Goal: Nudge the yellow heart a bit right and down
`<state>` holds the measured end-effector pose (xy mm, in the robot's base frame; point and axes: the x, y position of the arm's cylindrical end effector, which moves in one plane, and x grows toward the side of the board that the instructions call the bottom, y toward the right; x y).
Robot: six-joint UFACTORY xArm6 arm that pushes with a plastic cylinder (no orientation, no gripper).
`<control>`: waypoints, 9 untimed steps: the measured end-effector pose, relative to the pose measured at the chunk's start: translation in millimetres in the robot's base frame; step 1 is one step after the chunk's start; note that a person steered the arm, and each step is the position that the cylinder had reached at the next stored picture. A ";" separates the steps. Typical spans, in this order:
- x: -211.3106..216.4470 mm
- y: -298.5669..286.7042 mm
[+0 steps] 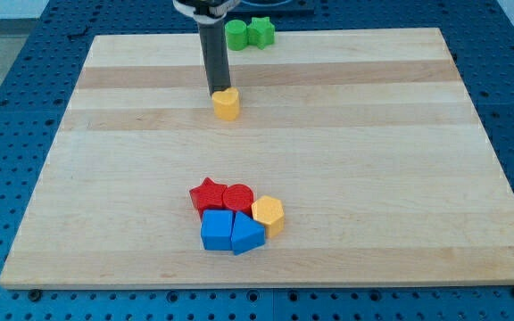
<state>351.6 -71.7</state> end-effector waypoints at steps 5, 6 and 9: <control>28.5 -31.5; 52.4 -30.8; 14.6 -59.1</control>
<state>366.3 -130.7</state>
